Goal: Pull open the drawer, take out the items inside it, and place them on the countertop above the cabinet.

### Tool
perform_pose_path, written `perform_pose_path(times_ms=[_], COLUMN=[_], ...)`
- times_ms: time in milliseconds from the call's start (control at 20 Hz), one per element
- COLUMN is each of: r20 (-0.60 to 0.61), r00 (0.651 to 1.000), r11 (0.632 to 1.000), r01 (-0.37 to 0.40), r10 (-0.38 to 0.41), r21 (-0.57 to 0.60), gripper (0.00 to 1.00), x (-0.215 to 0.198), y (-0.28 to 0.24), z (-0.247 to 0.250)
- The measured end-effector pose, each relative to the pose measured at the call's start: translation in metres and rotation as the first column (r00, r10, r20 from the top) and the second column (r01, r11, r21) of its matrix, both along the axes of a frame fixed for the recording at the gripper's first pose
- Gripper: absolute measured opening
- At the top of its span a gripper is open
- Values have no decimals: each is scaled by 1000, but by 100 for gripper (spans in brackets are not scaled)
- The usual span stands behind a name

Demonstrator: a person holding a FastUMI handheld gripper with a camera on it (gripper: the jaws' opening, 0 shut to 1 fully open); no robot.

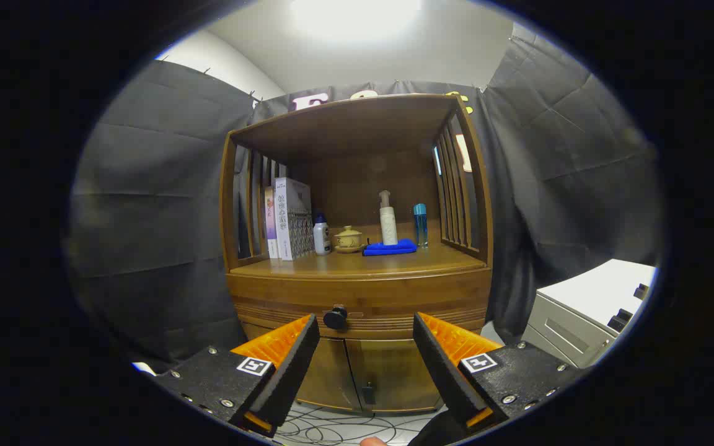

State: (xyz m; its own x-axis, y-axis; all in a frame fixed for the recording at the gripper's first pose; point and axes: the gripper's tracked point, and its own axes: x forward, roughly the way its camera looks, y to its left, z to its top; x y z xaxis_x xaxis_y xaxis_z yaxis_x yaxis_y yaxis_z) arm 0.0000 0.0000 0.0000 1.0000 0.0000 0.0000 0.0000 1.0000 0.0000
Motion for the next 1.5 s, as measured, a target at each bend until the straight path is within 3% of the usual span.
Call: perform_pose_path(times_ms=[950,1500], r20=[-11,4], r00=[1000,1000], r11=[1000,998], r01=[-3,-8], r10=[3,8], r21=[24,64], gripper=[95,95], x=[4,35], y=[2,11], z=[-5,12])
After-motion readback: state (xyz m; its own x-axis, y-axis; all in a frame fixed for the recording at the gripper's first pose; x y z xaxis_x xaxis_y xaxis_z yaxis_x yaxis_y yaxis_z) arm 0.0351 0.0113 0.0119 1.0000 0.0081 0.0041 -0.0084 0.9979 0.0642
